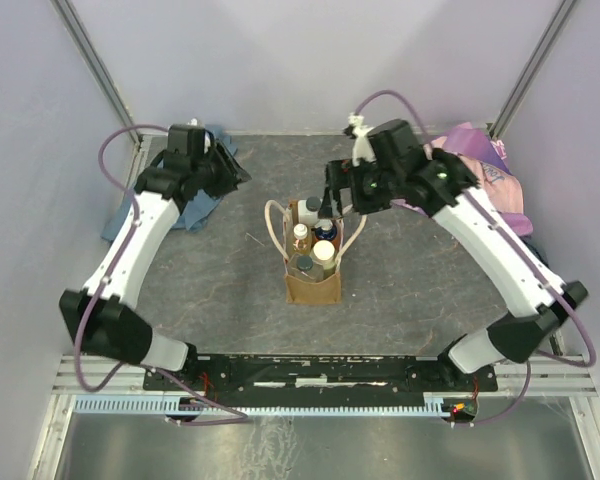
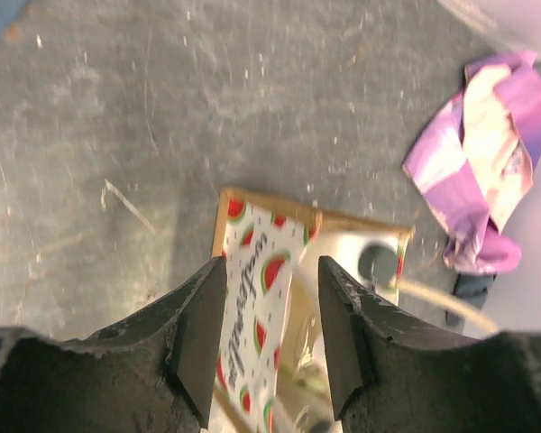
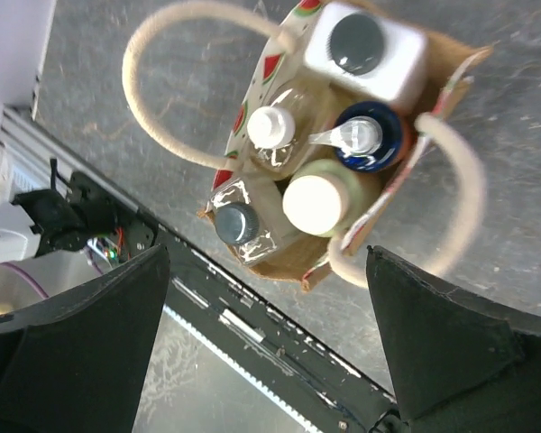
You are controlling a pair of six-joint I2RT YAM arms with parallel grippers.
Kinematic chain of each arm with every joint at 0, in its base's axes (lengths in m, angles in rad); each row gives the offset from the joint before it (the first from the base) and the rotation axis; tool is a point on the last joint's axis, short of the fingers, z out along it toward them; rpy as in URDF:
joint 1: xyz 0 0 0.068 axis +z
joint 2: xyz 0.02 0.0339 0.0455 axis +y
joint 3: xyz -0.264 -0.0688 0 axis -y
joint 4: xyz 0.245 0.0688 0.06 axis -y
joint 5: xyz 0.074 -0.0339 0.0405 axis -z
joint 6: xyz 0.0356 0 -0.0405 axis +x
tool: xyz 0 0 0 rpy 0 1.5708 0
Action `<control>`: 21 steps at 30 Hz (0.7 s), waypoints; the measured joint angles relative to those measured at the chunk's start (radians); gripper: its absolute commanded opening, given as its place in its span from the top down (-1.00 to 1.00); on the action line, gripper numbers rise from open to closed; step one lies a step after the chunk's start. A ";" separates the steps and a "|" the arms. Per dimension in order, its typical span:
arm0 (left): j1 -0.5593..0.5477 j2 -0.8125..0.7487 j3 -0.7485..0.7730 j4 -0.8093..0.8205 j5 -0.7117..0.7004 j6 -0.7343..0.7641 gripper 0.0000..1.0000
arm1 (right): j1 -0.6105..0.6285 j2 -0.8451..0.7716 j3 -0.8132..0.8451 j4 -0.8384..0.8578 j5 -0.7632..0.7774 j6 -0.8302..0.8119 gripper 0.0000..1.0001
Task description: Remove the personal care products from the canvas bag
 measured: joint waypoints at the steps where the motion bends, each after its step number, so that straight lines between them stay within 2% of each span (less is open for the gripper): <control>1: -0.015 -0.045 -0.038 0.001 0.007 0.000 -0.08 | 0.025 0.029 0.002 0.000 0.000 0.001 -0.90; 7: -0.055 -0.267 -0.259 -0.014 0.009 -0.015 -0.17 | 0.137 0.194 0.008 0.007 0.043 0.009 -0.87; 14: -0.085 -0.486 -0.405 -0.032 0.014 -0.023 -0.17 | 0.188 0.291 0.019 0.024 0.141 0.013 -0.79; 21: -0.090 -0.569 -0.575 -0.044 0.020 -0.065 -0.14 | 0.214 0.373 0.027 0.056 0.230 0.037 -0.66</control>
